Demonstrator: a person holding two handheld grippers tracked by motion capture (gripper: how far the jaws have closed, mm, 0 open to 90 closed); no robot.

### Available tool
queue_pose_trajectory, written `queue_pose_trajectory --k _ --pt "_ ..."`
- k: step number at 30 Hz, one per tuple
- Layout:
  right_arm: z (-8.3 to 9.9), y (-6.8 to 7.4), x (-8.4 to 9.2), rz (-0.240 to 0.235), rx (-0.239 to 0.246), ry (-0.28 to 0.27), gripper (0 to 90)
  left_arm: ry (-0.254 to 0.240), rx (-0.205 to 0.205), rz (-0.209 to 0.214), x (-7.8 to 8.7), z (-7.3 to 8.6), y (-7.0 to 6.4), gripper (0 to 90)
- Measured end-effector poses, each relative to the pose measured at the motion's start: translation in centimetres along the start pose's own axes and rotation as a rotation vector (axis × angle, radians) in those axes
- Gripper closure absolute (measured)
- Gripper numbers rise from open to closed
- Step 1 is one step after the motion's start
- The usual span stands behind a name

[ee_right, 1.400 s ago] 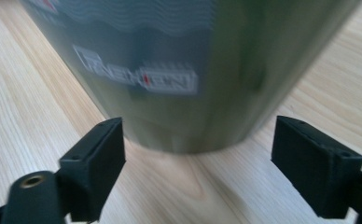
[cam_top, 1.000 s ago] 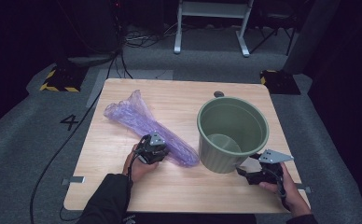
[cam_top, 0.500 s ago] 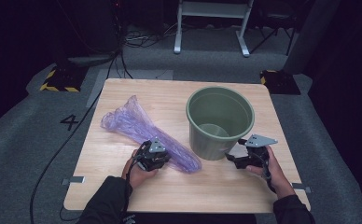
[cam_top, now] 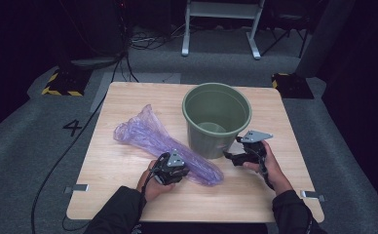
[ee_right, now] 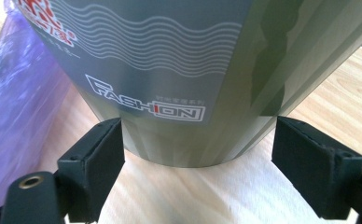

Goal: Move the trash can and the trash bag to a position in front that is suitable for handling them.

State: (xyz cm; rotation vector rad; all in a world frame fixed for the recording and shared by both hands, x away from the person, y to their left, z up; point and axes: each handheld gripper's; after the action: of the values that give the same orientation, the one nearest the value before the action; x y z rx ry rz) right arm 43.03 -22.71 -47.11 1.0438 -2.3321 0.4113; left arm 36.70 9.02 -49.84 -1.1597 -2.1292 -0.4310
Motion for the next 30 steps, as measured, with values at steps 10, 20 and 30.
queue_pose_trajectory --k 10,20,30 --pt "-1.7 -0.3 -2.6 0.011 -0.005 0.015 17.2 -0.016 0.016 -0.007 -0.4 -0.3 0.3 71.7" --pt "-2.1 0.1 -3.0 -0.005 0.0 0.038 21.5 -0.013 0.014 -0.023 -1.1 -0.9 0.6 70.1" --pt "0.1 3.8 1.1 -0.16 0.019 0.005 21.8 -0.008 0.013 -0.034 -1.2 -1.1 0.2 65.4"
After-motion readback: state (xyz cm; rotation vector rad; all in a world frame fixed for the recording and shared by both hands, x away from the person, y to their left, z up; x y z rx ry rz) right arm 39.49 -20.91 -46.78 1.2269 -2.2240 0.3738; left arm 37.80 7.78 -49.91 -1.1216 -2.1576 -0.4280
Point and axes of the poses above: each handheld gripper's, and its own axes: x roughly backward along the jaws, z roughly out of its underside, y roughly to its left
